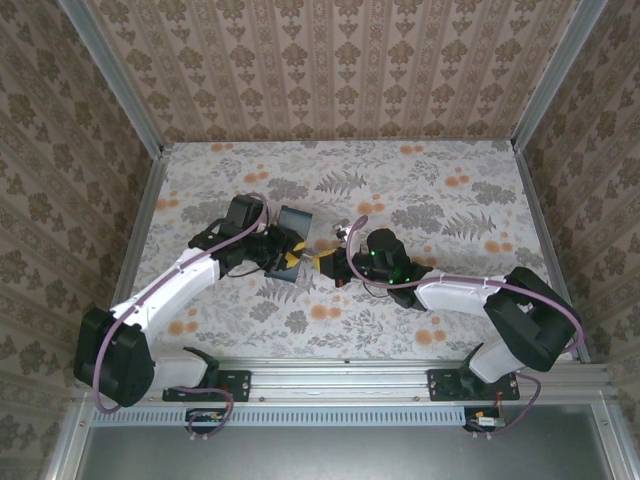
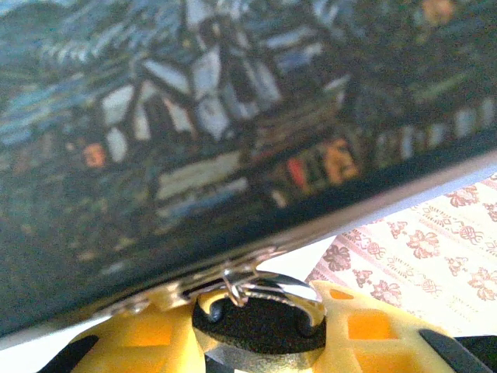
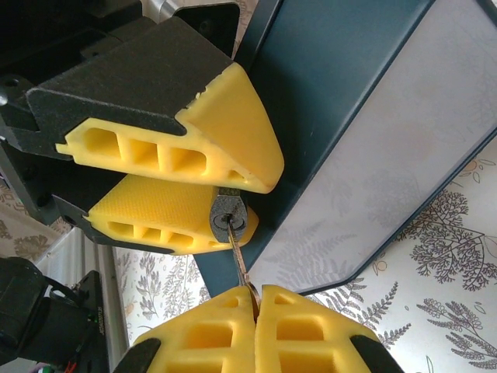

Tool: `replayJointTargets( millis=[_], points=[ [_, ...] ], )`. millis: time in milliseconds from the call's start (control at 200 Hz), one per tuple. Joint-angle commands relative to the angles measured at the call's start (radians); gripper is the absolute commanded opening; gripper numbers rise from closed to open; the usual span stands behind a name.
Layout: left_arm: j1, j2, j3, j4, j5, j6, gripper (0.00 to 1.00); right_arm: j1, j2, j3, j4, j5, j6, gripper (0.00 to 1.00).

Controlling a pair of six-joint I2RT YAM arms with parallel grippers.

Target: Unlock a padlock with a key

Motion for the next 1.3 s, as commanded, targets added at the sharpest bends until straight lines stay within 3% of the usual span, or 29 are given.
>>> replayJointTargets(
  millis=[0, 930, 1105, 1295],
  points=[
    [-0.001, -0.018, -0.013, -0.014, -0.013, -0.019, 0.1, 0.006, 0.013, 0.039, 0.048, 0.018, 0.01, 0.0],
    [-0.009, -0.019, -0.009, -0.027, -0.028, -0.029, 0.1, 0.029, 0.013, 0.074, 0.092, 0.023, 0.009, 0.0],
    [-0.011, -0.025, 0.003, -0.046, -0.047, -0.034, 0.1, 0.07, -0.005, 0.116, -0.001, 0.094, -0.039, 0.0],
    [-0.02, -0.014, 0.006, -0.019, -0.04, -0.042, 0.1, 0.1, 0.011, 0.137, 0.022, 0.138, -0.031, 0.0]
  ],
)
